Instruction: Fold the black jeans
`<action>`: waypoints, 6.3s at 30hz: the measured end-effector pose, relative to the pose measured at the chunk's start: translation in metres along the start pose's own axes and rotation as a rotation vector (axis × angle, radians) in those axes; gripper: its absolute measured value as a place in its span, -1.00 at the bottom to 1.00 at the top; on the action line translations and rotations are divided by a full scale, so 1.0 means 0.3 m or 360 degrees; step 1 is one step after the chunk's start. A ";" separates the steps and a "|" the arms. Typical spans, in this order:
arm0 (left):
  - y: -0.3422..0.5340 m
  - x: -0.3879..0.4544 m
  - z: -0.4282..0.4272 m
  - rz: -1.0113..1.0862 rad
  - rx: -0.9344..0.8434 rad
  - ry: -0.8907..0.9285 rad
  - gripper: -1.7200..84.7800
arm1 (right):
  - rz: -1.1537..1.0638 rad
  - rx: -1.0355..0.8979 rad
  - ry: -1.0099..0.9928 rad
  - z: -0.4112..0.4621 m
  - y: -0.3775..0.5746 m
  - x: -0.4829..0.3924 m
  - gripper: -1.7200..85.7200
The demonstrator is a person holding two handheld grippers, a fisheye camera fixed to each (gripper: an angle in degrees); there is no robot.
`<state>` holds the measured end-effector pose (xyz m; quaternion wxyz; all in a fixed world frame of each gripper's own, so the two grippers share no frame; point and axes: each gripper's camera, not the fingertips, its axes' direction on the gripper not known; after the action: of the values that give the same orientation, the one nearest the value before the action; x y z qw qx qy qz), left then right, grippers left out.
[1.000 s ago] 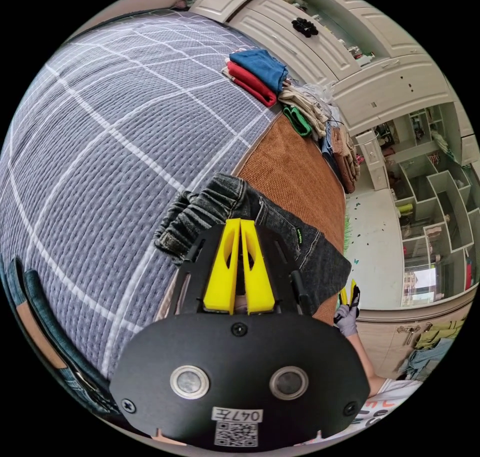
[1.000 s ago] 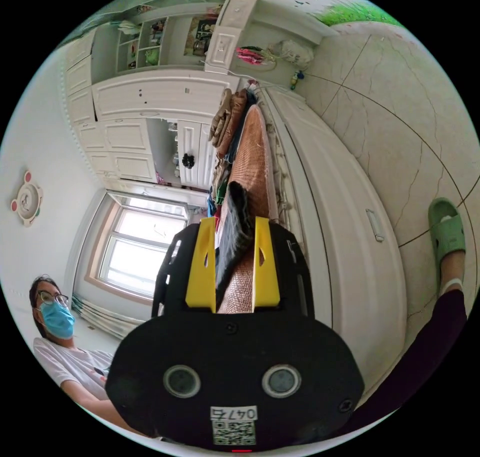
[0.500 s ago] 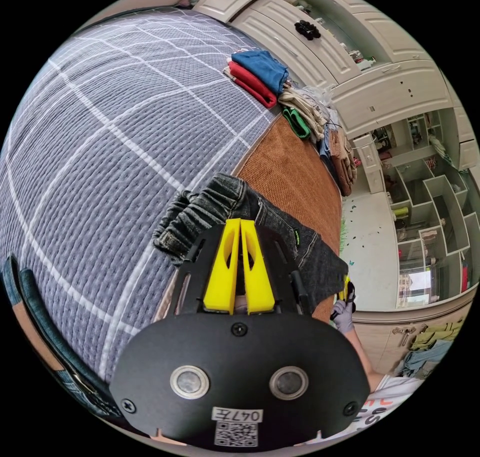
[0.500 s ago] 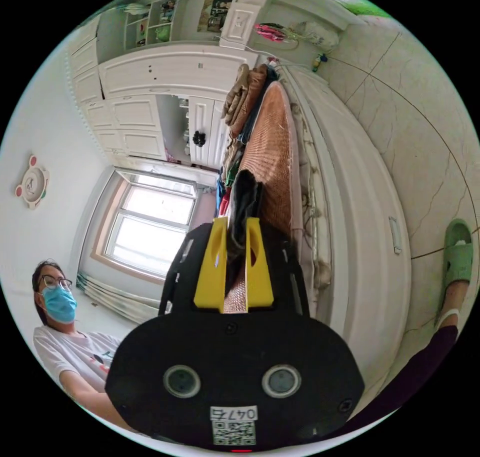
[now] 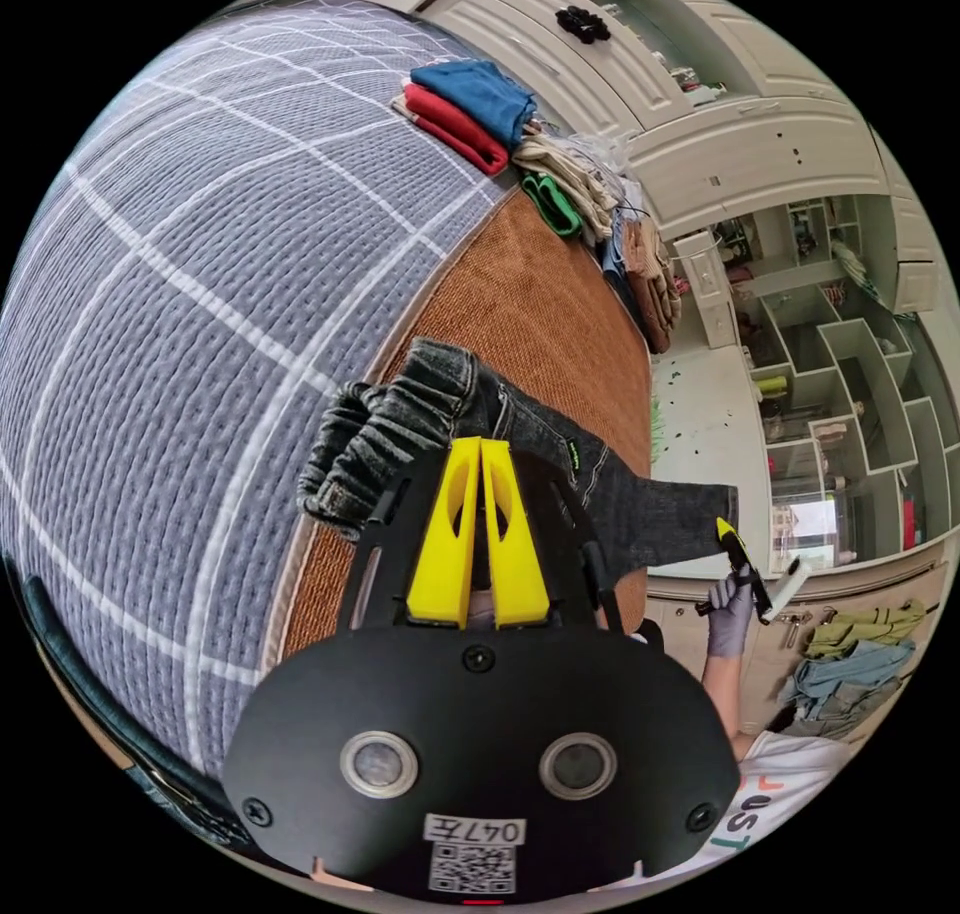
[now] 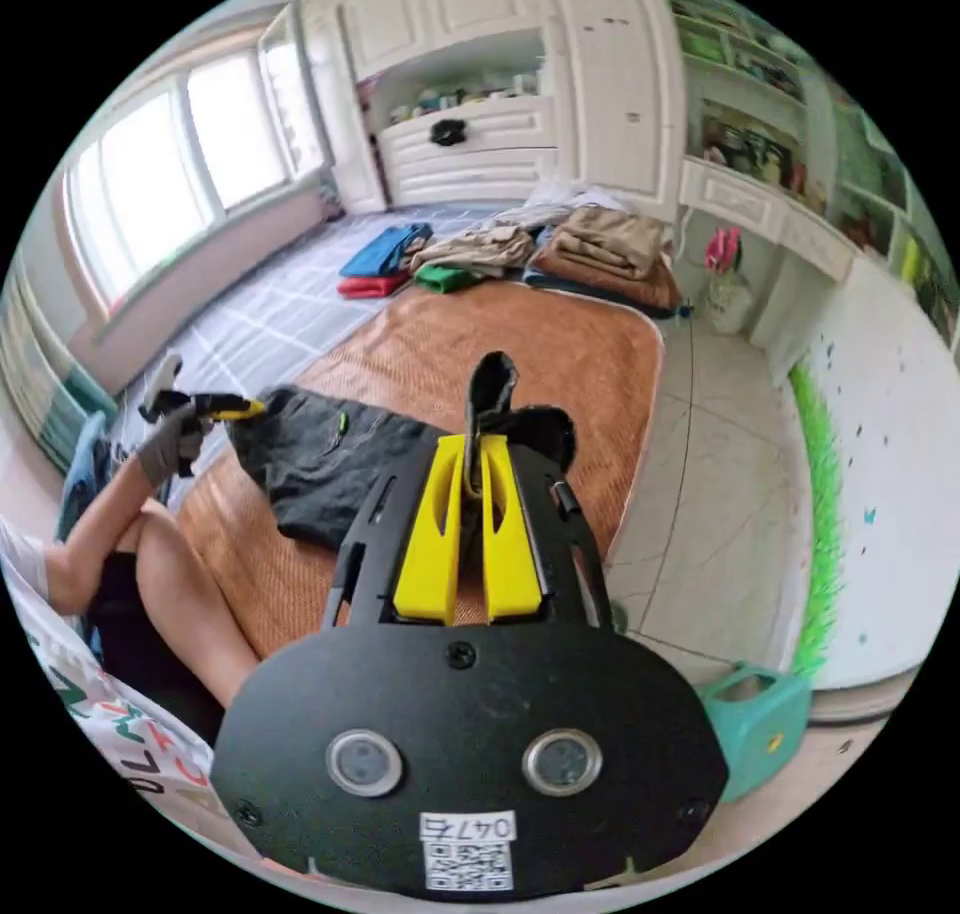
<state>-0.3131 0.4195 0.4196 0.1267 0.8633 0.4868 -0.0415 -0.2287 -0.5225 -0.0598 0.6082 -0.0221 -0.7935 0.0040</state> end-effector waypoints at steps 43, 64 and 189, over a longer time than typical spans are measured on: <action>0.049 0.340 -0.387 -0.0450 0.0306 -0.0111 -0.79 | -0.0374 -0.0405 -0.0033 0.475 -0.416 -0.402 -0.99; 0.642 2.151 0.211 0.1574 0.0193 -0.0594 -0.93 | 0.0310 -0.0011 -0.0279 0.074 -0.315 0.468 -0.99; 0.318 1.729 -1.347 0.0880 -0.0498 0.0444 -0.98 | -0.0177 -0.0222 -0.0769 -0.978 -0.629 0.597 -0.99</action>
<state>0.0182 0.9078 0.7252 0.1962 0.9300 0.2476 0.1878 0.0025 -0.7100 0.1955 0.3971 -0.0187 -0.9141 -0.0792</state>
